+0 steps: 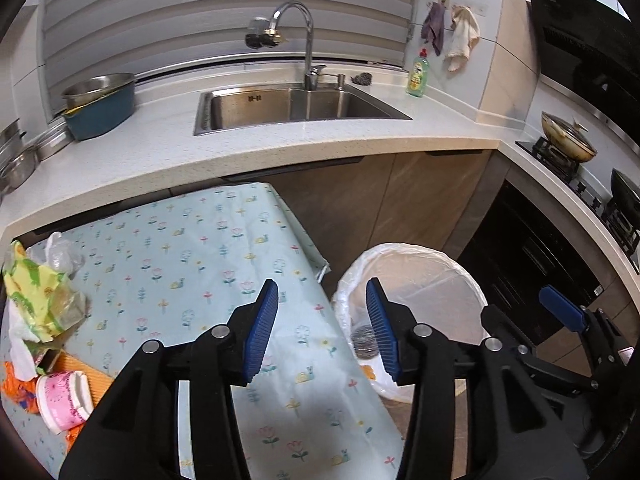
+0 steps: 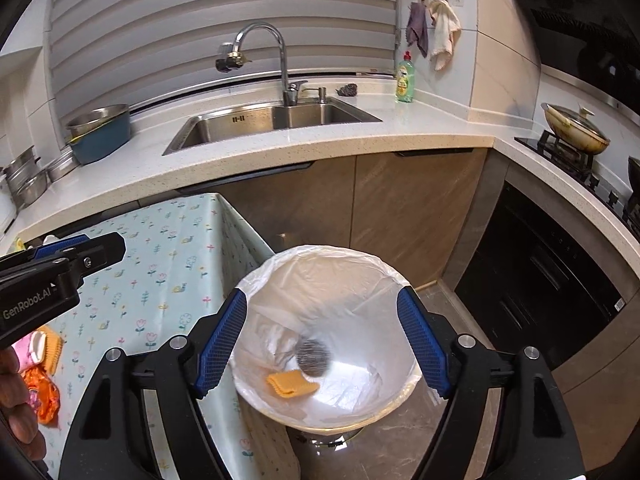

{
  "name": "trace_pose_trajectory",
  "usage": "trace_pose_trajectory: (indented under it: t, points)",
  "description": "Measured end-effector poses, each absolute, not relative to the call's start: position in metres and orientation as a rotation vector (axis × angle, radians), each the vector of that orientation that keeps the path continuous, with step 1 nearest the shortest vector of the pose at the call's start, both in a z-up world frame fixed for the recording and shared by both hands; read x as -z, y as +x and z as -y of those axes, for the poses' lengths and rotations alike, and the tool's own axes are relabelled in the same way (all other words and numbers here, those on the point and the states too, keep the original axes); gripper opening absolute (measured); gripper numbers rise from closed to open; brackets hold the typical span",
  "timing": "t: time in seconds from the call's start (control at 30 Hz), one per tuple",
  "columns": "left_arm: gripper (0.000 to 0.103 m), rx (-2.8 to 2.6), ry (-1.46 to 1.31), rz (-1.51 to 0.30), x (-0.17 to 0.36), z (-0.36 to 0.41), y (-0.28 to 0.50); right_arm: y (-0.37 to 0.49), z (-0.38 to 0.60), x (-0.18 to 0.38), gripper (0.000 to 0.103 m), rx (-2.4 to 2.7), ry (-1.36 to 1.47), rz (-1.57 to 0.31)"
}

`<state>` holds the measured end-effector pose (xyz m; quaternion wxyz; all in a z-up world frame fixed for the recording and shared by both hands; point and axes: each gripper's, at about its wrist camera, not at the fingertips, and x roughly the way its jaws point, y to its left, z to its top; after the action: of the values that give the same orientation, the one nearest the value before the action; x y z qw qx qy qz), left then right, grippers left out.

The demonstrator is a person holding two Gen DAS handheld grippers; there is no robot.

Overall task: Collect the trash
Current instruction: 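Move both grippers back over the table toward the pink cup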

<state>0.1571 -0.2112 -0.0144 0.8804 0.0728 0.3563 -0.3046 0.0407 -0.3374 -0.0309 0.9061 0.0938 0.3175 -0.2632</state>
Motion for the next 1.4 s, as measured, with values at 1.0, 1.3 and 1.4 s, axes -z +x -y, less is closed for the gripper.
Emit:
trace_pose_trajectory:
  t: [1.0,1.3,1.4]
  points:
    - [0.067,0.261,0.07,-0.688,-0.002,-0.002,0.163,0.075,0.141,-0.008,0.081,0.244,0.049,-0.605]
    - [0.069,0.215,0.058,-0.686,-0.001,-0.044,0.159,0.076,0.1,-0.006,0.082,0.194,0.027,-0.613]
    - [0.075,0.203,0.044,-0.694,0.001,-0.059,0.158,0.077,0.087,-0.002,0.081,0.18,0.021,-0.623]
